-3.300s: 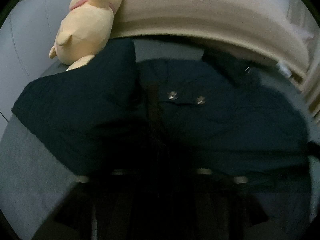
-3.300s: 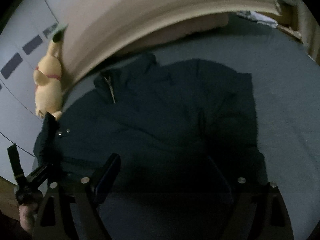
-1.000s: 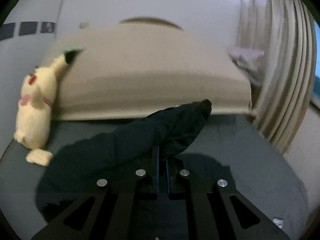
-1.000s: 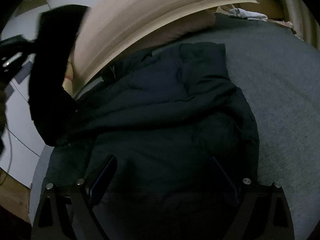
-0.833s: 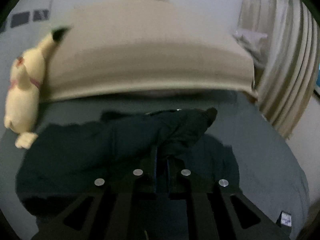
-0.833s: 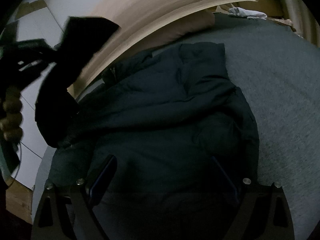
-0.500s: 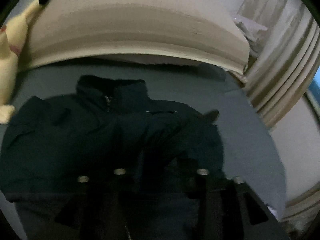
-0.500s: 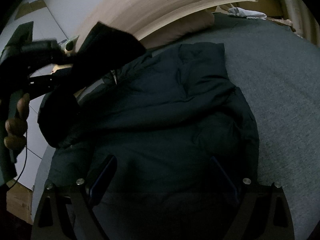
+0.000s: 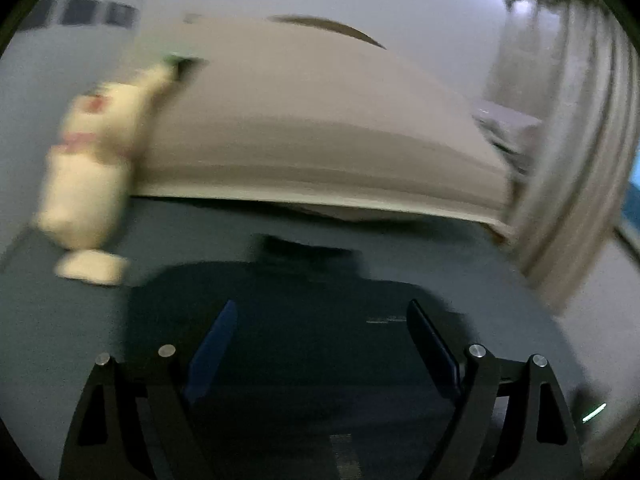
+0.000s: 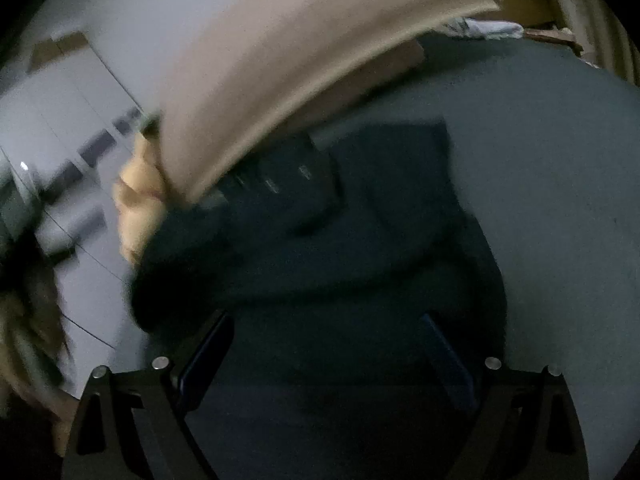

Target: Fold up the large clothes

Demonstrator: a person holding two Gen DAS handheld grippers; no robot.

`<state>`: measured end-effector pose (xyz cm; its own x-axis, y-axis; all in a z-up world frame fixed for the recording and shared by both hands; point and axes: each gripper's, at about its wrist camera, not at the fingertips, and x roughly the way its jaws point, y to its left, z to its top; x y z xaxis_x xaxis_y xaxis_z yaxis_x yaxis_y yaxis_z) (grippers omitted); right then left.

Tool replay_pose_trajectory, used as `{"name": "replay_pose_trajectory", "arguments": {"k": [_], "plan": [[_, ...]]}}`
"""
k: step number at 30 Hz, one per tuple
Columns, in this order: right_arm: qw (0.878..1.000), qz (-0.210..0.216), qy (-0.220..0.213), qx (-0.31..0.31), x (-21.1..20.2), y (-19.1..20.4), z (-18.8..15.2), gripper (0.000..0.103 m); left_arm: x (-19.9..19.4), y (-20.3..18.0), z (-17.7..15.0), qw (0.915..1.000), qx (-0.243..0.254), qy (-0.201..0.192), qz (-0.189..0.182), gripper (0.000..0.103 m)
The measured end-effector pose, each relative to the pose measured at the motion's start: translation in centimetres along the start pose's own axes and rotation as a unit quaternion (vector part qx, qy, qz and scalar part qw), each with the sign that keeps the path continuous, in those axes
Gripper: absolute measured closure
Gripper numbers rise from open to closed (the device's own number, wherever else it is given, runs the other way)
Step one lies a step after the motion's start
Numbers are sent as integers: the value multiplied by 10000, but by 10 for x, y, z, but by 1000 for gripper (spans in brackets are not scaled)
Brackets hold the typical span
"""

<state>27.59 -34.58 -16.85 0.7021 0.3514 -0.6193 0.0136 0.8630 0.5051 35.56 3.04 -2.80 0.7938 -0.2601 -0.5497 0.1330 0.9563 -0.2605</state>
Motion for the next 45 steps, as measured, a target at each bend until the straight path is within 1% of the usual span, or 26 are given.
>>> {"name": "replay_pose_trajectory", "arguments": {"k": [1,3,5,6,9,11,13,15,16,17,18,19,20,21,23,26,28,30,31,35,37,39,41,42,44,45], "plan": [[9998,164,-44,69,-3,4,9,8,-6,21,-6,9994,-79,-60,329,16],[9984,470,-46,325,4,12,33,8,-14,59,-19,9961,-296,-89,824,16],[9951,664,182,705,27,12,51,8,-18,87,-31,9924,-476,-28,1137,16],[9917,677,387,1018,46,8,60,8,-22,108,-42,9896,-661,28,1276,16],[9818,497,756,1671,87,-6,72,11,-30,142,-62,9860,-872,121,1415,16],[9787,397,805,1844,104,-7,75,12,-37,156,-71,9847,-941,115,1463,16],[9759,375,903,1949,117,-7,75,17,-42,169,-77,9826,-1105,143,1485,16],[9754,119,990,1965,127,-6,74,34,-43,179,-84,9809,-1279,193,1452,16],[9751,-42,1042,1958,133,-6,76,66,-46,182,-87,9808,-1308,192,1436,16],[9755,-194,1101,1896,136,-5,76,90,-47,183,-89,9810,-1315,189,1411,16],[9786,-403,1099,1690,136,0,80,90,-49,184,-90,9815,-1289,177,1408,16],[9832,-517,1000,1438,131,9,84,93,-50,184,-89,9819,-1261,150,1408,16],[9873,-595,877,1186,122,20,90,94,-47,185,-89,9821,-1243,126,1410,16],[9923,-698,654,785,107,37,97,94,-48,184,-87,9822,-1212,93,1432,16],[9966,-806,182,68,74,70,111,94,-48,185,-87,9822,-1214,84,1430,16],[9937,-913,-404,-500,24,93,124,95,-46,179,-81,9829,-1159,11,1428,16],[9899,-1107,-518,-717,12,91,117,95,-43,171,-76,9840,-1108,-31,1398,16],[9869,-1316,-476,-807,15,80,104,95,-36,159,-71,9857,-992,-47,1361,16],[9855,-1438,-369,-824,23,72,93,95,-31,151,-69,9865,-906,-48,1362,16],[9840,-1707,322,-408,68,26,54,95,-7,116,-63,9895,-454,28,1374,16],[9856,-1611,478,-172,77,11,40,95,7,101,-61,9900,-265,98,1383,16],[9878,-1487,470,-31,78,2,35,95,28,85,-64,9887,51,257,1477,16],[9892,-1376,492,121,79,-3,34,94,49,77,-71,9843,312,475,1670,16],[9893,-1358,509,130,78,-8,34,94,64,75,-79,9803,423,698,1797,16],[9896,-1328,530,122,79,-10,35,94,83,78,-92,9755,516,1000,1889,15],[9900,-1300,534,133,79,-11,34,94,88,80,-97,9747,510,1057,1903,14]]}}
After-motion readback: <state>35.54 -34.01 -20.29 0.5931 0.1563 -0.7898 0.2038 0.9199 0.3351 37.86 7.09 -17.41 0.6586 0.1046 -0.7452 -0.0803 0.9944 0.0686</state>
